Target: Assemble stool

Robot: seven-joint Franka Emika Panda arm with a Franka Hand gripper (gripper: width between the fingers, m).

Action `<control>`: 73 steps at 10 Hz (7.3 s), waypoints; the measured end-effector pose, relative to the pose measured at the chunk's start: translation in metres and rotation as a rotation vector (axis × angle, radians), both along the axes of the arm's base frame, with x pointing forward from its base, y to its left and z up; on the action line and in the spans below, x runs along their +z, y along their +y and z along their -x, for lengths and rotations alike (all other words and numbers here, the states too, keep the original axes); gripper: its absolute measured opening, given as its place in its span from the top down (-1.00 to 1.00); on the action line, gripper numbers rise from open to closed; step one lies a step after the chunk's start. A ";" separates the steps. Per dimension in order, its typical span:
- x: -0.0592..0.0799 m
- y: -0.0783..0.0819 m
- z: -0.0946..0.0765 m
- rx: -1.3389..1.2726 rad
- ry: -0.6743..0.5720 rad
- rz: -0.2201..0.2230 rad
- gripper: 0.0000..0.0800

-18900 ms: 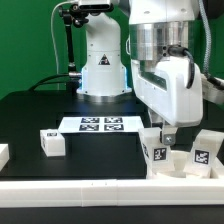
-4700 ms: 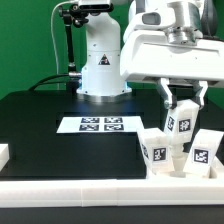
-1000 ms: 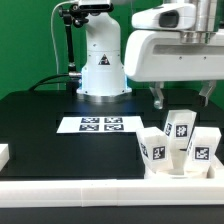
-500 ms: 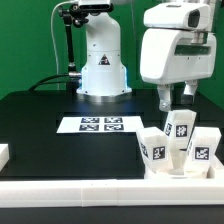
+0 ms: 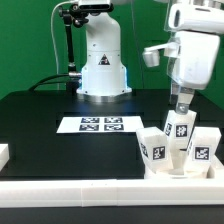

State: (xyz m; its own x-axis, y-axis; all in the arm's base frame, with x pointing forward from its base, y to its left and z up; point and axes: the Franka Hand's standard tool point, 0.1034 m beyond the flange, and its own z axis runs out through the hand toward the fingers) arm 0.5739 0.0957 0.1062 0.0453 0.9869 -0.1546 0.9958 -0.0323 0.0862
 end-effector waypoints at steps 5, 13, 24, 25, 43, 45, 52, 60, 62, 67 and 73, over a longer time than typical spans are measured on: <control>-0.005 -0.005 0.000 0.187 0.031 0.042 -0.62; -0.017 -0.014 0.000 0.159 0.049 0.049 -0.03; -0.018 -0.037 -0.003 -0.528 0.026 0.026 0.15; -0.017 -0.038 -0.004 -0.640 0.034 0.022 0.15; -0.020 -0.063 0.004 -1.468 -0.013 -0.034 0.15; -0.020 -0.061 0.003 -1.652 -0.048 -0.048 0.15; -0.020 -0.061 0.001 -2.183 -0.022 -0.096 0.15; -0.019 -0.053 -0.011 -2.790 -0.023 -0.242 0.15; -0.019 -0.051 -0.012 -2.888 -0.037 -0.247 0.15; -0.016 -0.053 -0.011 -2.900 -0.010 -0.197 -0.57; -0.002 -0.057 -0.011 -2.859 0.024 -0.184 -0.62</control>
Offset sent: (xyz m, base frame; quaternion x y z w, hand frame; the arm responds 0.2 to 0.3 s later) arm 0.0000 0.0000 0.0000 0.0000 0.0000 -0.1296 0.9916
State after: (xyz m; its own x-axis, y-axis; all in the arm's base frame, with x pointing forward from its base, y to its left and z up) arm 0.5847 0.0386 0.1047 0.2454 -0.9564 -0.1583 -0.9694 -0.2417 -0.0420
